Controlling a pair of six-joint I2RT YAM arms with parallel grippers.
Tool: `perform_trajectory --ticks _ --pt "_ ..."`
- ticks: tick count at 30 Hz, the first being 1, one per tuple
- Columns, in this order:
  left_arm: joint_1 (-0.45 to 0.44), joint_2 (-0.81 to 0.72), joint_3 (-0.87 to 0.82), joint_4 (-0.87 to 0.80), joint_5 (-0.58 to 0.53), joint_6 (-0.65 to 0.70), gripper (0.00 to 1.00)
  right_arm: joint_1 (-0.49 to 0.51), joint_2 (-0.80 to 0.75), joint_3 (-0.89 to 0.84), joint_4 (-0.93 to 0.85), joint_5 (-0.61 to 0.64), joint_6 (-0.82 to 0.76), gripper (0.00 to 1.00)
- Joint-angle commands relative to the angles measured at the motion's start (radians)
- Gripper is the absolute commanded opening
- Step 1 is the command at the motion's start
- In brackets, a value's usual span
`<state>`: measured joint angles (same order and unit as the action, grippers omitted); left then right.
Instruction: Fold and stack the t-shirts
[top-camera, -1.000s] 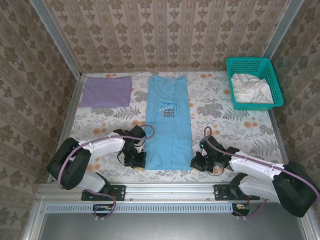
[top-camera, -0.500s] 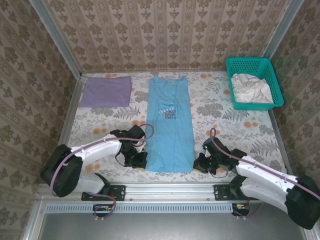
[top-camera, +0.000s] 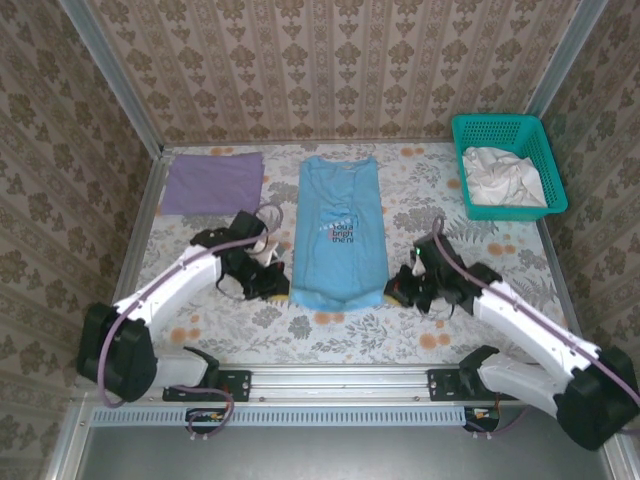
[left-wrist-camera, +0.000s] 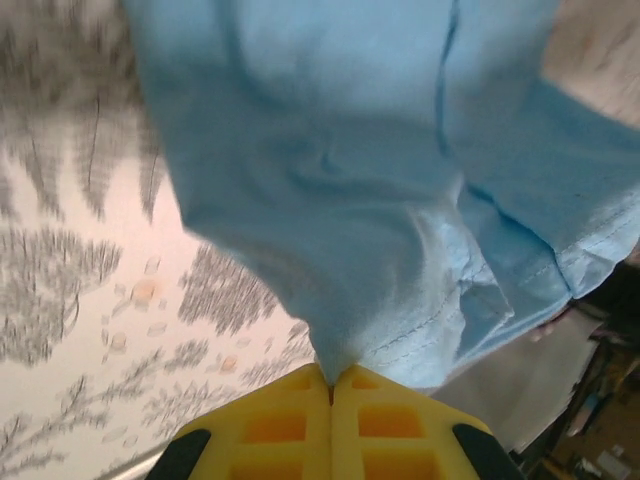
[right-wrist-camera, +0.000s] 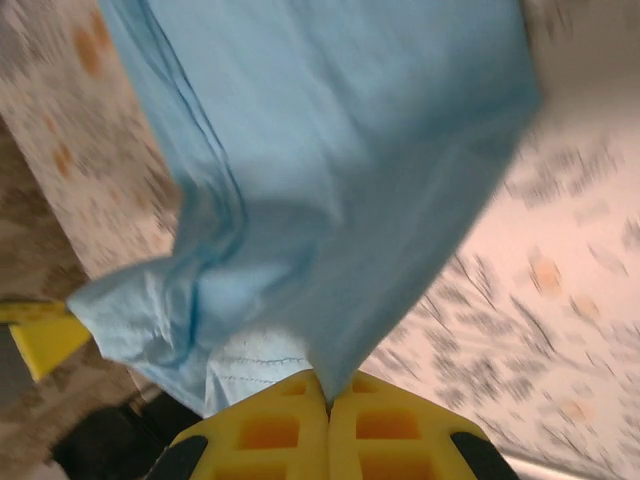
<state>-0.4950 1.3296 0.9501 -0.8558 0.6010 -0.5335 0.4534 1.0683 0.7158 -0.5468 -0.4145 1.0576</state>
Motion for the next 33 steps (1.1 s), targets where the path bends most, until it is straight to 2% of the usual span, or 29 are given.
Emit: perform_trajectory --ticks 1,9,12,18,25,29,31,33 --pt "0.032 0.096 0.123 0.012 0.026 0.033 0.0 -0.073 0.119 0.095 0.048 -0.018 -0.083 0.0" --pt "0.132 0.43 0.411 0.018 0.014 0.072 0.0 -0.188 0.502 0.361 0.097 -0.05 -0.135 0.0" --pt "0.157 0.538 0.511 0.029 0.028 0.068 0.0 -0.2 0.647 0.515 0.027 -0.043 -0.184 0.0" --pt "0.174 0.703 0.686 0.003 0.016 0.075 0.0 -0.227 0.829 0.678 -0.027 -0.04 -0.191 0.0" --pt "0.185 0.822 0.807 0.001 -0.013 0.041 0.04 -0.264 0.95 0.785 -0.05 -0.036 -0.171 0.0" --pt "0.197 0.85 0.842 0.01 -0.051 0.012 0.06 -0.284 1.011 0.817 -0.03 -0.068 -0.143 0.1" --pt "0.206 0.848 0.845 0.004 -0.096 -0.011 0.11 -0.291 1.026 0.832 -0.017 -0.079 -0.138 0.3" --pt "0.218 0.833 0.831 0.016 -0.131 -0.039 0.23 -0.3 1.028 0.848 -0.019 -0.075 -0.139 0.48"
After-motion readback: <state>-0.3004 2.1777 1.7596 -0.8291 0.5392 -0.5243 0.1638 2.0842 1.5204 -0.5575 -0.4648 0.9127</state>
